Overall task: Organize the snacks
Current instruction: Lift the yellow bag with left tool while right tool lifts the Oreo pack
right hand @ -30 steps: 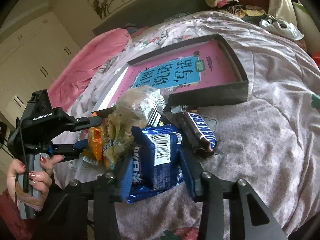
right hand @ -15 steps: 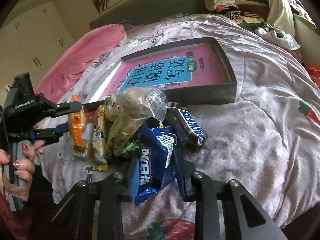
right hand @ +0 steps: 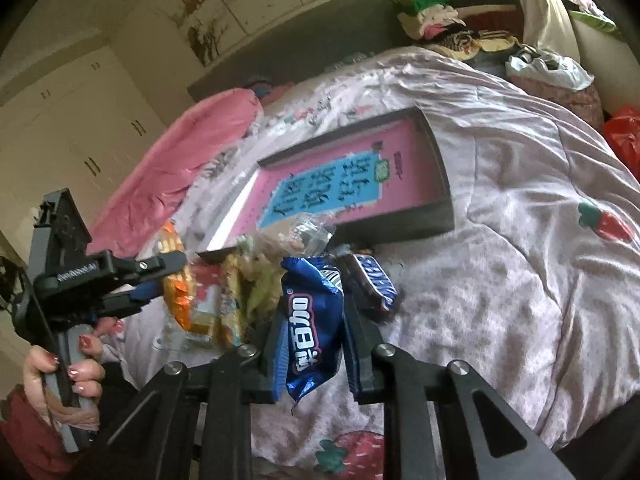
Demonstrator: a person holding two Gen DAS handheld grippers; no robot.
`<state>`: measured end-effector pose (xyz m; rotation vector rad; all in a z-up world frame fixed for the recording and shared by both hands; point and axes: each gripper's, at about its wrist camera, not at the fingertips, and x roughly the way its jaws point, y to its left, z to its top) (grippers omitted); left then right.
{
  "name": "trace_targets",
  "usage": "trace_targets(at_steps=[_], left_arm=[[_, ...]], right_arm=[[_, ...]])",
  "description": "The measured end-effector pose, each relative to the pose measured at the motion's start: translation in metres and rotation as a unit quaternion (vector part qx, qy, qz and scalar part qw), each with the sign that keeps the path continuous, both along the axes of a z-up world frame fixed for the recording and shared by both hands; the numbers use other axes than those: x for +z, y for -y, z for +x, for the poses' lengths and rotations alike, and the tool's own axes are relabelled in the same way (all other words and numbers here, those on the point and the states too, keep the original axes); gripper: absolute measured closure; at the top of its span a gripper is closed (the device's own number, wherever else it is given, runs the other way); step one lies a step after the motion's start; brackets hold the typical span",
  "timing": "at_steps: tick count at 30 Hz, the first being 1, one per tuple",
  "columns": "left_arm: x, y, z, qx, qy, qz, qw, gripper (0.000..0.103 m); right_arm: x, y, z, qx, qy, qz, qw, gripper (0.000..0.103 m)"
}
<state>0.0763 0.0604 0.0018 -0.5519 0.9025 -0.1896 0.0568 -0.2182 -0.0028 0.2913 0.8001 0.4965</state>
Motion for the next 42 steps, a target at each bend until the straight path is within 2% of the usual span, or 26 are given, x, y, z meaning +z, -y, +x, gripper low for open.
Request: trace_targets(at_steps=[12,23,42], left_arm=[[0.01,0.006,-0.005,-0.001,0.013,0.031,0.9994,0.053],[0.022,0.014,-0.004,-0.002,0.028,0.062,0.9977,0.057],[0.02,0.022,0.031,0.01,0.021,0.083,0.9963,0.058]], right_arm=[[0.004,0.03,0.003,-0.054,0.001,0.029,0.998,0.08],[0.02,0.026,0.01,-0.044,0.044,0.031,0.998,0.08],[0.018,0.03,0.045,-0.047,0.06,0.043,0.996,0.08]])
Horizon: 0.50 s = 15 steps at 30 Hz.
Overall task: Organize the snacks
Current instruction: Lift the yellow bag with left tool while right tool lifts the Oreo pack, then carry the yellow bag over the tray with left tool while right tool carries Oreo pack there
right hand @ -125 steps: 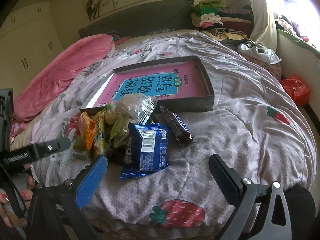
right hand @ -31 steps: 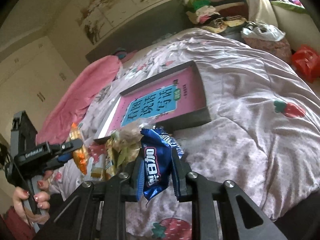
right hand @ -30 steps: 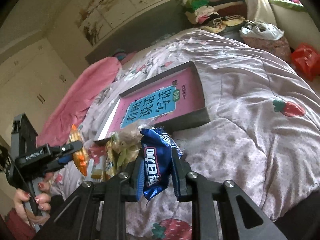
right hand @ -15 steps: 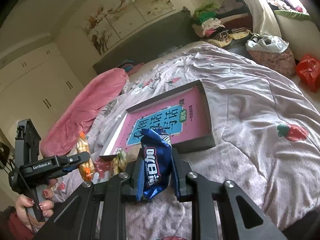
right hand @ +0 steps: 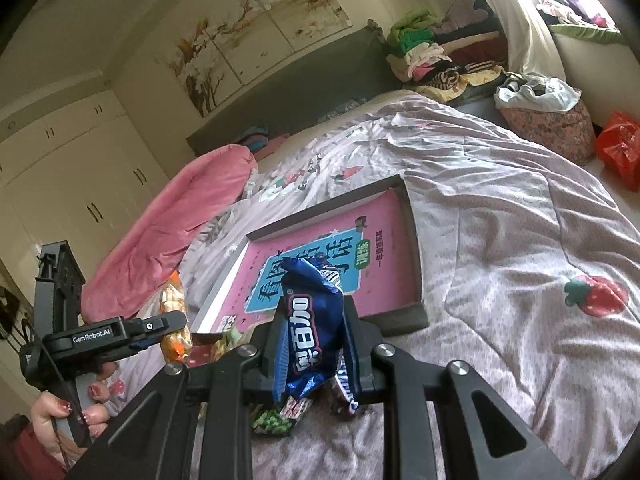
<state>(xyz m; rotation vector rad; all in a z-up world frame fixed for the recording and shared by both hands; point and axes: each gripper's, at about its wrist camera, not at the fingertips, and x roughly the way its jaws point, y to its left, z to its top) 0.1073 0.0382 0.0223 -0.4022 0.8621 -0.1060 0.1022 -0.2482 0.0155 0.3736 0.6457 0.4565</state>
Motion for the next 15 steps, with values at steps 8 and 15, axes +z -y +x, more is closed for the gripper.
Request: trace_targets(at_steps=[8,15], left_arm=[[0.005,-0.002,0.021,0.013,0.005,0.014,0.9998,0.058],[0.0,-0.006,0.039,0.026,-0.002,0.025,0.9993,0.058]], right_arm=[[-0.003,0.005,0.013,-0.003,0.003,0.011,1.0,0.08],[-0.007,0.004,0.027,0.0,-0.001,0.012,1.0,0.08]])
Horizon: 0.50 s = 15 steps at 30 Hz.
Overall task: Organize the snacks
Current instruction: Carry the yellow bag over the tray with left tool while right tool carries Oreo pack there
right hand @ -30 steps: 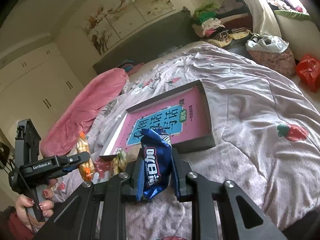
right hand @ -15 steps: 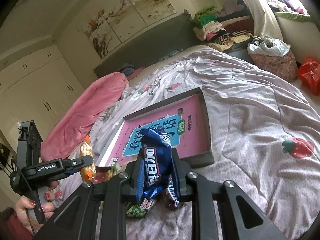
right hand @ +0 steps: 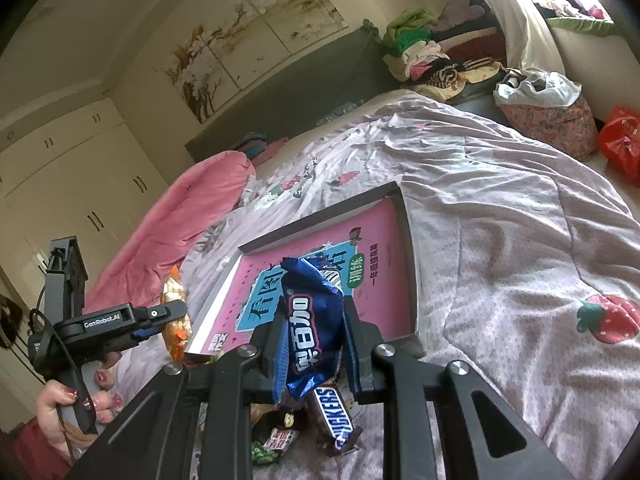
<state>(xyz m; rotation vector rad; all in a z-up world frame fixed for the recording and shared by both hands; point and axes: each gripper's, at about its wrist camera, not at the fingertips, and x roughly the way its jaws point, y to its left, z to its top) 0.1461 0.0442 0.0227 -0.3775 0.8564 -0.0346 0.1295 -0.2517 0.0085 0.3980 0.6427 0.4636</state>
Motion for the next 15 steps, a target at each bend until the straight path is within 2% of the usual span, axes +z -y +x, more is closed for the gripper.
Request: trace_targets(at_steps=[15], left_arm=[[-0.018,0.0,0.017,0.003,-0.019,0.013,0.9997,0.058]], right_arm=[[-0.007,-0.007,0.017,0.007,-0.006,-0.001,1.0,0.08]])
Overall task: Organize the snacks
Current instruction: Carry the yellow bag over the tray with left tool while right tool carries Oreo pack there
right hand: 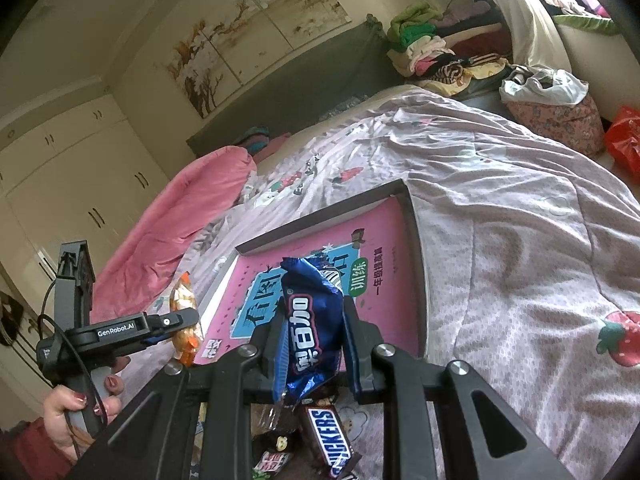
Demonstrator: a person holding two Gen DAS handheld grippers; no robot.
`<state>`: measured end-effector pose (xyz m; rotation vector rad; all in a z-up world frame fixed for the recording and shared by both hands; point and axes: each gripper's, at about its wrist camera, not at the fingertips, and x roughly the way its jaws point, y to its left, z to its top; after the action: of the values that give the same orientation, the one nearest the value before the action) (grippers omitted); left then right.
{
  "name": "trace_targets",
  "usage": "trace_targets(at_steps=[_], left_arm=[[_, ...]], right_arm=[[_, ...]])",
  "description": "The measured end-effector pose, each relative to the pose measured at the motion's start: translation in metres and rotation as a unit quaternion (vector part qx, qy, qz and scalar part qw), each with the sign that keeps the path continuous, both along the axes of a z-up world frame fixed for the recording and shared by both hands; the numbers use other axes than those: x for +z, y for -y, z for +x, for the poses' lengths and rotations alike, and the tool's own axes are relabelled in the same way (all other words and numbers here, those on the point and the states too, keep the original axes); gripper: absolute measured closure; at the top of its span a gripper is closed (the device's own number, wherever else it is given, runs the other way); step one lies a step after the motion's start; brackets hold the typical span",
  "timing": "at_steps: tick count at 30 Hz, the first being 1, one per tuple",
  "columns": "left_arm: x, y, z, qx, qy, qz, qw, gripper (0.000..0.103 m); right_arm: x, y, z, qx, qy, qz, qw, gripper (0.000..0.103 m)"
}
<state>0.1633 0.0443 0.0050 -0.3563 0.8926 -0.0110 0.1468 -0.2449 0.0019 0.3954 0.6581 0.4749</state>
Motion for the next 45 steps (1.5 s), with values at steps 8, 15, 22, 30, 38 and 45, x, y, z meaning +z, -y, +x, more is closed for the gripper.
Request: trace_targets(at_steps=[8,15,22,30,38,45], left_arm=[[-0.01,0.003,0.012,0.001,-0.011,0.007,0.9999,0.058],[-0.017,0.007,0.019,-0.002,-0.016,0.018,0.9997,0.058],[-0.022,0.007,0.025,0.0,-0.021,0.02,0.9996,0.059],[-0.031,0.007,0.03,0.001,-0.03,0.019,0.9994,0.059],[-0.037,0.01,0.029,-0.005,-0.038,0.018,0.9991,0.059],[-0.039,0.011,0.026,-0.006,-0.038,0.018,0.9991,0.06]], right_arm=[[-0.01,0.001,0.011,0.007,-0.016,0.018,1.0,0.08],[-0.017,0.001,0.019,0.011,-0.026,0.02,0.999,0.08],[-0.023,-0.003,0.027,0.018,-0.039,0.02,0.999,0.079],[-0.026,-0.004,0.028,0.027,-0.043,0.029,0.998,0.079],[-0.03,-0.003,0.032,0.037,-0.055,0.047,0.997,0.078],[-0.034,0.007,0.034,0.007,-0.069,0.045,0.997,0.078]])
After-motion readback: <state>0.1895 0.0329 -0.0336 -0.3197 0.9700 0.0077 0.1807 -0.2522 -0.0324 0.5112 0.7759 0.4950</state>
